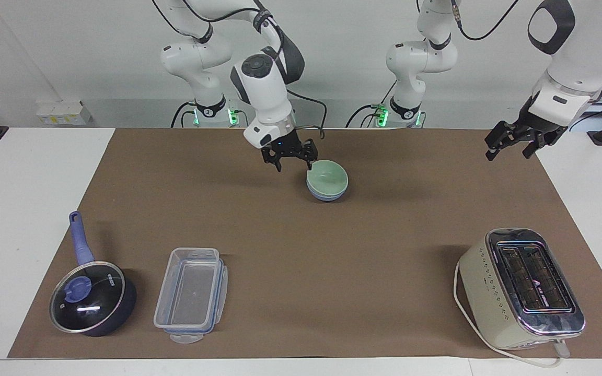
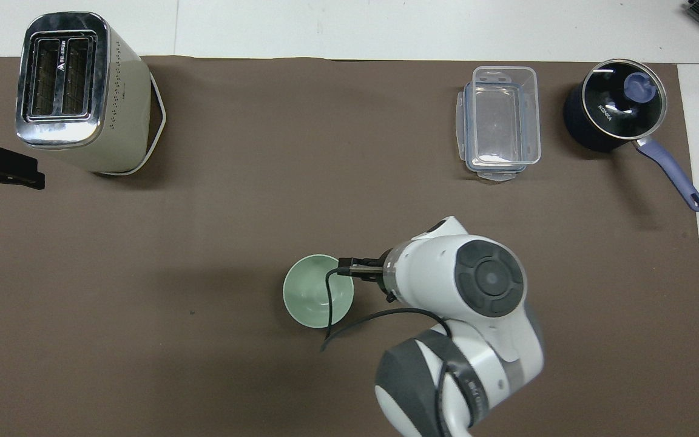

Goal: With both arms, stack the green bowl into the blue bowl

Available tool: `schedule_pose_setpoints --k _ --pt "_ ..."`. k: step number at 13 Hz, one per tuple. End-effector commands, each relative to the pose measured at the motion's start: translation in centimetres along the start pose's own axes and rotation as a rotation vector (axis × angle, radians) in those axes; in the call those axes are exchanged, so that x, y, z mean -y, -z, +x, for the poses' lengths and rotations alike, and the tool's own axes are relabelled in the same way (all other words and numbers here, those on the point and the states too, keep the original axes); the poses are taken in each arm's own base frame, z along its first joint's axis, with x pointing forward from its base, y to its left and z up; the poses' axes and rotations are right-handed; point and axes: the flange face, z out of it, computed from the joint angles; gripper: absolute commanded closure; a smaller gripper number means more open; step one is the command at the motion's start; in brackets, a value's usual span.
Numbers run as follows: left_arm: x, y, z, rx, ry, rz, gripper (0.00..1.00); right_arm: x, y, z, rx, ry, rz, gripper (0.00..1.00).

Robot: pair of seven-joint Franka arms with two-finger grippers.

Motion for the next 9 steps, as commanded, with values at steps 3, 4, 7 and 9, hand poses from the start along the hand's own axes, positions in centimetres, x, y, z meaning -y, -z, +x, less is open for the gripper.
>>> schedule_pose_setpoints --k 3,4,7,9 --pt "0.1 0.1 -0.1 0.011 0.01 0.018 0.0 -7.7 9.5 6.1 -0.065 -0.018 -0.086 0.0" --pt "0.1 0.1 -0.1 0.011 0.01 0.018 0.0 -9.6 11.7 7.5 -0.066 -0.03 -0.096 0.0" --pt "0.1 0.1 -0.1 0.011 0.01 0.018 0.0 -14.4 17.5 9.8 -0.08 -0.037 -0.138 0.0" --pt "0.1 0.1 -0.1 0.011 0.01 0.018 0.0 -15.9 20.9 10.6 -0.11 -0.029 -0.191 0.0"
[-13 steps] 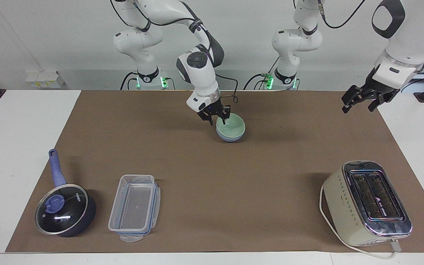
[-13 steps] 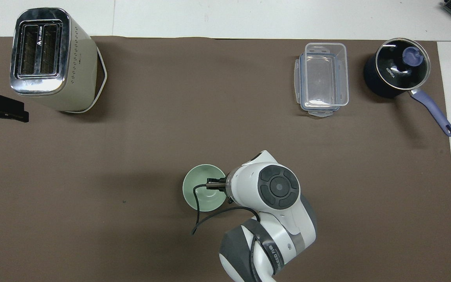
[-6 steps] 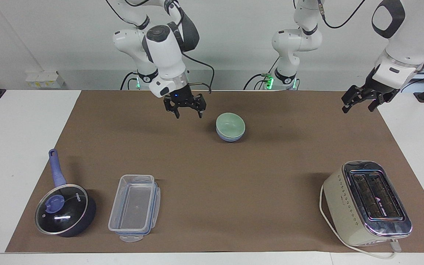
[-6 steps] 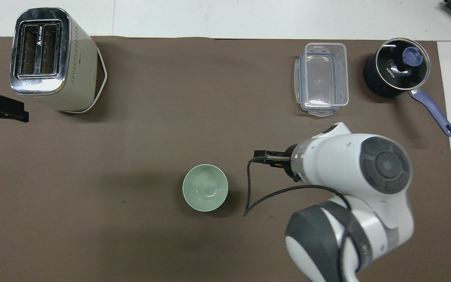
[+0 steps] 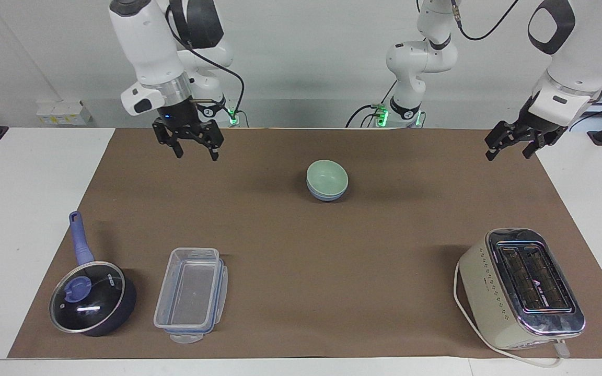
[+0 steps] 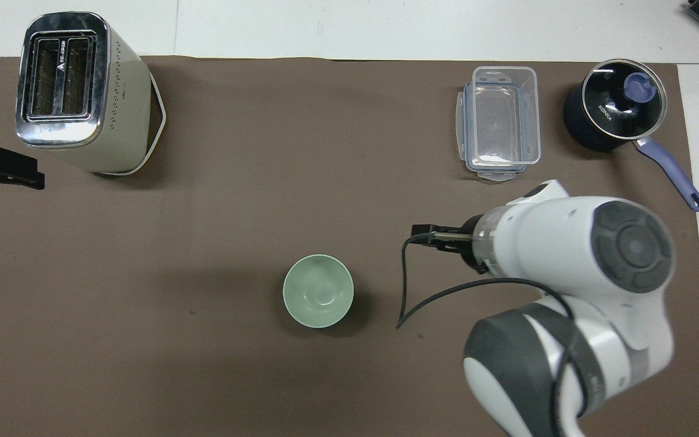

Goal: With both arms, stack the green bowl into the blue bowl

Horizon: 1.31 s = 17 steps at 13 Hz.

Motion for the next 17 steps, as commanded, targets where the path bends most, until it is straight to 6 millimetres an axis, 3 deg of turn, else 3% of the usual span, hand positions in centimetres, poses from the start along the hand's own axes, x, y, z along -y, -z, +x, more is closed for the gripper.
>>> schedule_pose_setpoints --k 1,3,7,13,17 --pt "0.1 0.1 -0.1 0.011 0.01 0.018 0.0 -1.5 3.7 1.6 -0.015 0.012 -0.05 0.0" --pt "0.1 0.2 -0.1 0.01 0.01 0.018 0.0 -2.8 6.1 2.3 0.005 -0.004 -0.073 0.0" --pt "0.1 0.1 -0.1 0.011 0.01 0.018 0.0 -3.4 7.3 3.9 0.065 0.044 -0.137 0.0" --pt "0.1 0.1 -0.1 0.011 0.01 0.018 0.0 -4.0 6.0 1.6 0.125 0.073 -0.134 0.0" --pt "0.1 0.2 -0.1 0.01 0.01 0.018 0.0 -4.9 5.7 1.3 0.137 0.061 -0.094 0.0"
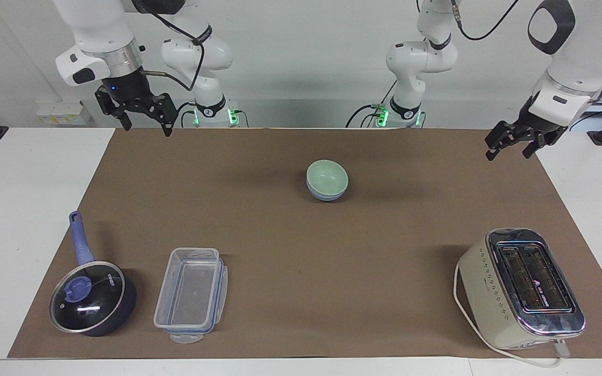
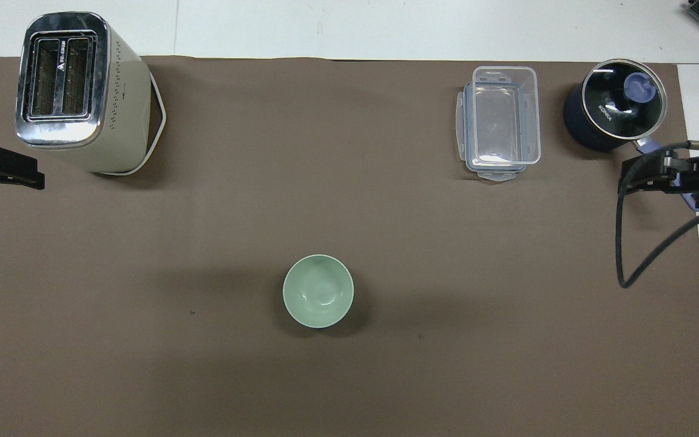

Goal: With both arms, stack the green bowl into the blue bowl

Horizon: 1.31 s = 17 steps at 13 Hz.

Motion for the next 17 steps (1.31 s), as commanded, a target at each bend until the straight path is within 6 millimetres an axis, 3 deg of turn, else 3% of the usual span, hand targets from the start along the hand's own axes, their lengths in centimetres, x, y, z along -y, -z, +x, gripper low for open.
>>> schedule_pose_setpoints --k 1,10,15,17 --pt "0.1 0.1 -0.1 0.011 0.01 0.018 0.0 -0.9 -0.3 -0.8 0.006 0.013 0.026 0.0" --pt "0.1 0.1 -0.1 0.011 0.01 0.018 0.0 -0.8 -0.8 0.4 -0.012 -0.001 0.029 0.0" --pt "0.1 0.1 -0.1 0.011 0.01 0.018 0.0 -0.6 -1.9 0.4 -0.01 0.001 0.03 0.0" --pt "0.1 0.1 -0.1 0.011 0.01 0.018 0.0 -0.9 -3.3 -0.1 0.019 0.012 0.022 0.0"
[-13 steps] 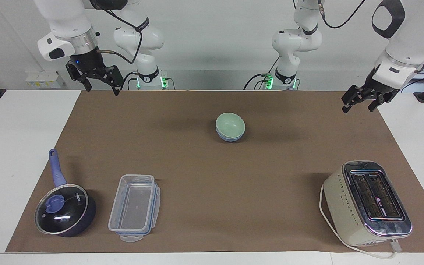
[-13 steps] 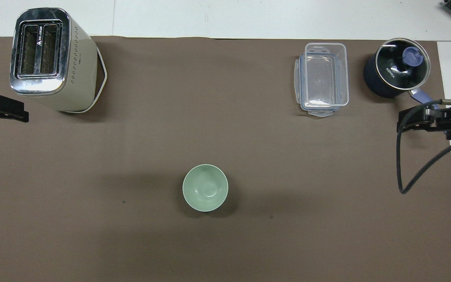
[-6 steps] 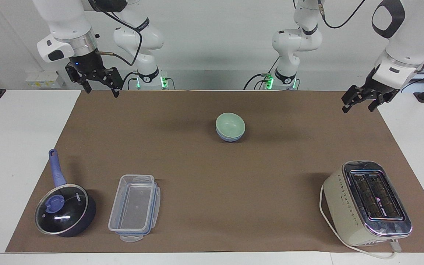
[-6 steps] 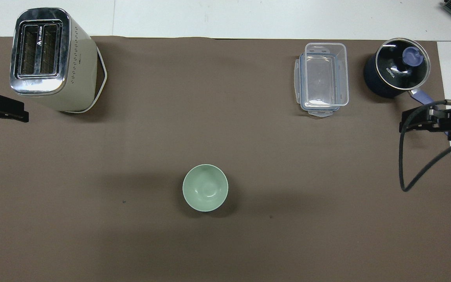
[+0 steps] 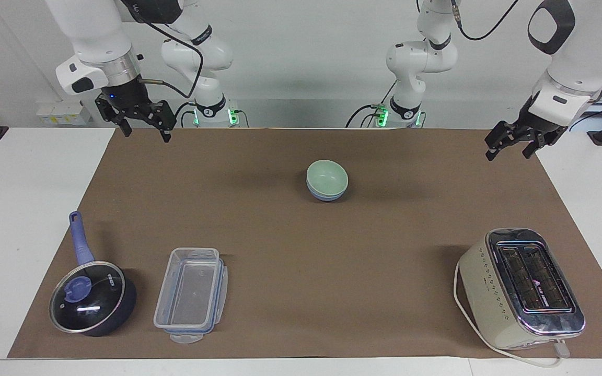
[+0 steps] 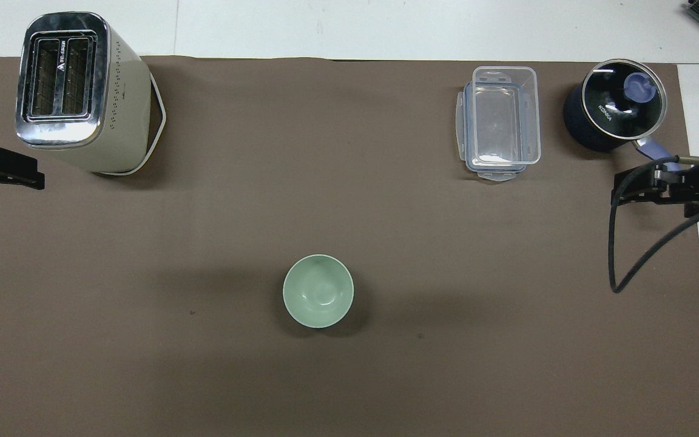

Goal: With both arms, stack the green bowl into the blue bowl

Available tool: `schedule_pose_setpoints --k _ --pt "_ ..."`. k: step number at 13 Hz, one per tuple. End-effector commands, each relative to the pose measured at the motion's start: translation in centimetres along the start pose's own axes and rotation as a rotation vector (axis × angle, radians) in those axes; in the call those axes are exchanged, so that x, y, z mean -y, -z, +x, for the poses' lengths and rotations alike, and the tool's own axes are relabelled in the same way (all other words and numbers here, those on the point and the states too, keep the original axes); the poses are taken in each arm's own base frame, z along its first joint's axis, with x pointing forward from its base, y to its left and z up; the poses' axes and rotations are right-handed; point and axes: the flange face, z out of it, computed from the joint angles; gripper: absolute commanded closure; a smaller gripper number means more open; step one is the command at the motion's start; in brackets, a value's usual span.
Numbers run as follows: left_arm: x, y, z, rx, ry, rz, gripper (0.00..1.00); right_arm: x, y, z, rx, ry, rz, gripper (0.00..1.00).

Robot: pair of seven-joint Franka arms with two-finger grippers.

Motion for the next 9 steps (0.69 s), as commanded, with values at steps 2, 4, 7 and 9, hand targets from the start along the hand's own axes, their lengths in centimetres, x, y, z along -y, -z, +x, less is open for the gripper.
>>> schedule_pose_setpoints --k 2,4,7,9 --pt "0.14 0.14 -0.07 0.011 0.01 0.018 0.0 -0.74 -1.48 -0.53 -0.008 0.016 0.017 0.0" --pt "0.14 0.14 -0.07 0.011 0.01 0.018 0.0 -0.73 -1.68 -0.46 -0.007 0.017 0.017 0.0" --pt "0.14 0.14 -0.07 0.011 0.01 0.018 0.0 -0.71 -1.81 -0.39 -0.007 0.017 0.017 0.0" --pt "0.14 0.14 -0.07 0.011 0.01 0.018 0.0 -0.72 -1.73 -0.44 -0.008 0.017 0.017 0.0"
